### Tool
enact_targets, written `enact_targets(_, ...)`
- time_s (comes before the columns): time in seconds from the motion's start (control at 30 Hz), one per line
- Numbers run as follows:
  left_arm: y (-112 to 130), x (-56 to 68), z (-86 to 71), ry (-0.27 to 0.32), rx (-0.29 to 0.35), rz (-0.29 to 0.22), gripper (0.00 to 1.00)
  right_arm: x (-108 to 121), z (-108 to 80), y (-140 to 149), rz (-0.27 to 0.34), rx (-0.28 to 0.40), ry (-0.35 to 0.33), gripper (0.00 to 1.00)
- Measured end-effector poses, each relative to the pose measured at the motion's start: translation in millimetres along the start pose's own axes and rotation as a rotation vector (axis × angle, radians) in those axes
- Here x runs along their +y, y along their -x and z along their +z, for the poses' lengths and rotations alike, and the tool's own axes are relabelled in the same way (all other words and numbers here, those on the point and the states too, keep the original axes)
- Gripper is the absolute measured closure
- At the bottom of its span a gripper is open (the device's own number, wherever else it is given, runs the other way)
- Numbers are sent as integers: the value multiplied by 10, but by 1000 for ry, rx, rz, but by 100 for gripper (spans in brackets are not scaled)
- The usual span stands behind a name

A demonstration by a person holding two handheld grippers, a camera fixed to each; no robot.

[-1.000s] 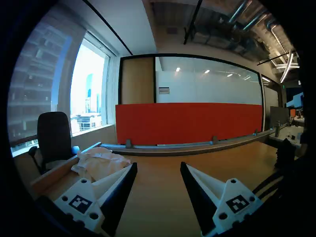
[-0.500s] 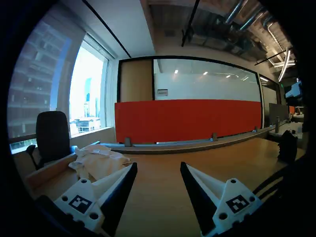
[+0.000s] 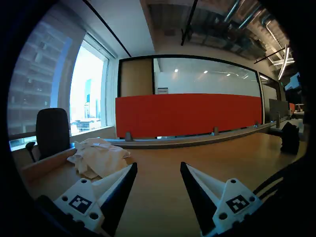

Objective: Fold towel

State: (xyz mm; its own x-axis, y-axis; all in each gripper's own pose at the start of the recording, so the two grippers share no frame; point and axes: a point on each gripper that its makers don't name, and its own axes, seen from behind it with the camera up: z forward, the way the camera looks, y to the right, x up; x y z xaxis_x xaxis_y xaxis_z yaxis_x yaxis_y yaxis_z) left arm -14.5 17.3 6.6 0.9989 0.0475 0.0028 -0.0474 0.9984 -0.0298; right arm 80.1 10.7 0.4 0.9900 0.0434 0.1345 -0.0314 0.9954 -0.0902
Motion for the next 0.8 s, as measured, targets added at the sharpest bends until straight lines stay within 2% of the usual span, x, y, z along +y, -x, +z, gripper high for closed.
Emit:
enact_targets(0.3,191,12,3,3,-1,7,20,-9,17,82,-20,0,-5,1)
enact_targets(0.8,207,-66,-18,-5,7,-30,20,-59,69,128,-29,-4,-13,1)
